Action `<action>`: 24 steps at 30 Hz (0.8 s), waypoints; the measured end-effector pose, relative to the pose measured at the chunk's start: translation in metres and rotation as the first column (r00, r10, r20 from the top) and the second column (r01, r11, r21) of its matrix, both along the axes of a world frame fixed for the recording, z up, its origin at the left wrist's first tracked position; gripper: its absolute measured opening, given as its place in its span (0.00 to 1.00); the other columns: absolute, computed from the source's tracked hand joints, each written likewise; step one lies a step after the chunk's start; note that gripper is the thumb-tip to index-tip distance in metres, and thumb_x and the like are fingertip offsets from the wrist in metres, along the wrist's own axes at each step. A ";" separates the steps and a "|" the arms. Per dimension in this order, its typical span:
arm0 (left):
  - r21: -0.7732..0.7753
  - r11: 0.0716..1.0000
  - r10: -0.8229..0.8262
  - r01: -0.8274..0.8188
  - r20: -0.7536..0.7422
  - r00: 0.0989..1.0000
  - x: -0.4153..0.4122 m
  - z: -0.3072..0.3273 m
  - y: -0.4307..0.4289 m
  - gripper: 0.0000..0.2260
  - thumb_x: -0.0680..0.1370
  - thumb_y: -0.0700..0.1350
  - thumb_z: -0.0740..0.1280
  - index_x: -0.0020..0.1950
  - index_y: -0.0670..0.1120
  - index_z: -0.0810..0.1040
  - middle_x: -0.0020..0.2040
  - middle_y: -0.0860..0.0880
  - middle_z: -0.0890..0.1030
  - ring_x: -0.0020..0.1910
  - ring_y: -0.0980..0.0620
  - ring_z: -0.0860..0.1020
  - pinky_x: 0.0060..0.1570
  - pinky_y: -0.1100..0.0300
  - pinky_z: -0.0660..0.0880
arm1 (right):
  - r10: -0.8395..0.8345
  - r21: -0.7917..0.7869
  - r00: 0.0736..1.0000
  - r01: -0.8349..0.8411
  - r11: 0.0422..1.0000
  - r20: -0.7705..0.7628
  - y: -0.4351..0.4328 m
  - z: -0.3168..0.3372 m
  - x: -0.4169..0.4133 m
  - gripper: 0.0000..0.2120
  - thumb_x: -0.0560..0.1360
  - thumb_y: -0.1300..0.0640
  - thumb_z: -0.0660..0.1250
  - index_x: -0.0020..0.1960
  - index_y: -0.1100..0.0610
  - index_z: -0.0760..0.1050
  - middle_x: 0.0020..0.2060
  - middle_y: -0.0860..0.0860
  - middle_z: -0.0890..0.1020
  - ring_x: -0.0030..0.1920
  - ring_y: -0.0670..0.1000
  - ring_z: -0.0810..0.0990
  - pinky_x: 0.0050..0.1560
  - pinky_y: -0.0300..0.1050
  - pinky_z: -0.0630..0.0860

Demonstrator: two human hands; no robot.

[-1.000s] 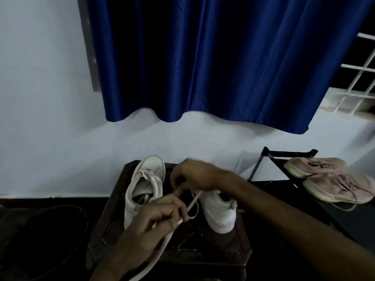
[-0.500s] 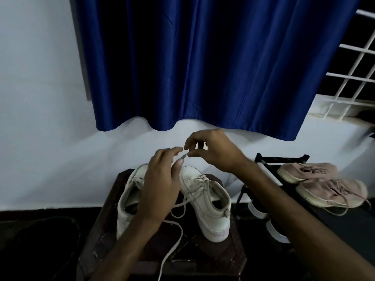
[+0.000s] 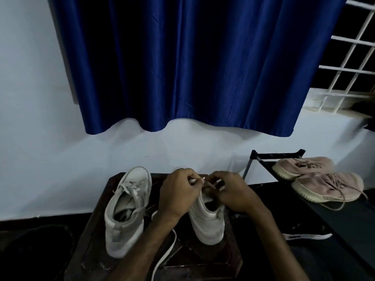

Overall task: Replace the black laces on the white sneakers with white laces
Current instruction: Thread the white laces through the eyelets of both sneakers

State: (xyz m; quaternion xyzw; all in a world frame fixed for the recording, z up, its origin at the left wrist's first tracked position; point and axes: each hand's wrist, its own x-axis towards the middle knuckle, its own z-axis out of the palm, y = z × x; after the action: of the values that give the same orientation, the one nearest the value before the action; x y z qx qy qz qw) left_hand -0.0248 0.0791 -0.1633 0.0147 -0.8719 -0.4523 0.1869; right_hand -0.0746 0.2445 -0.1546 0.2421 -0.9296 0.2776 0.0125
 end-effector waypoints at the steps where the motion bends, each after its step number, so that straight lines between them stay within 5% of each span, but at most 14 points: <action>1: -0.031 1.000 0.005 -0.004 0.019 1.000 -0.001 -0.001 0.003 0.06 0.72 0.53 0.69 0.41 0.54 0.83 0.40 0.60 0.83 0.41 0.61 0.81 0.42 0.57 0.79 | -0.016 -0.031 0.999 0.015 0.999 -0.048 0.000 -0.005 0.000 0.07 0.73 0.51 0.71 0.47 0.55 0.81 0.41 0.48 0.84 0.42 0.46 0.82 0.46 0.48 0.78; 7: -0.295 0.950 0.125 -0.107 0.044 0.991 -0.009 0.001 0.023 0.06 0.75 0.53 0.67 0.45 0.54 0.82 0.46 0.57 0.82 0.48 0.56 0.80 0.42 0.60 0.75 | -0.118 -0.280 0.992 0.105 0.954 -0.033 0.009 -0.022 0.001 0.07 0.76 0.51 0.69 0.49 0.51 0.84 0.40 0.44 0.85 0.40 0.40 0.82 0.46 0.46 0.79; 17: -0.282 0.952 0.144 -0.115 0.085 0.986 -0.021 -0.007 0.035 0.07 0.77 0.53 0.67 0.48 0.52 0.82 0.47 0.55 0.82 0.49 0.54 0.80 0.41 0.61 0.67 | -0.124 -0.419 0.992 0.123 0.900 0.025 0.013 -0.028 0.004 0.08 0.74 0.56 0.71 0.52 0.49 0.85 0.41 0.45 0.86 0.41 0.38 0.83 0.47 0.43 0.80; 24: -0.246 0.954 0.205 -0.174 0.109 0.973 -0.022 -0.006 0.038 0.06 0.76 0.53 0.68 0.47 0.52 0.81 0.49 0.55 0.82 0.50 0.53 0.80 0.44 0.60 0.71 | -0.138 -0.416 0.990 0.112 0.902 -0.034 0.010 -0.028 0.010 0.09 0.75 0.54 0.71 0.53 0.45 0.84 0.42 0.43 0.86 0.41 0.36 0.82 0.44 0.38 0.79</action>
State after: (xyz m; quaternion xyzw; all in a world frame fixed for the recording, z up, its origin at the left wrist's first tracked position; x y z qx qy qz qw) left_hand -0.0470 0.1167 -0.1697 0.1064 -0.9242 -0.3241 0.1715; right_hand -0.0645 0.2549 -0.1830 0.1825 -0.8625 0.4589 0.1104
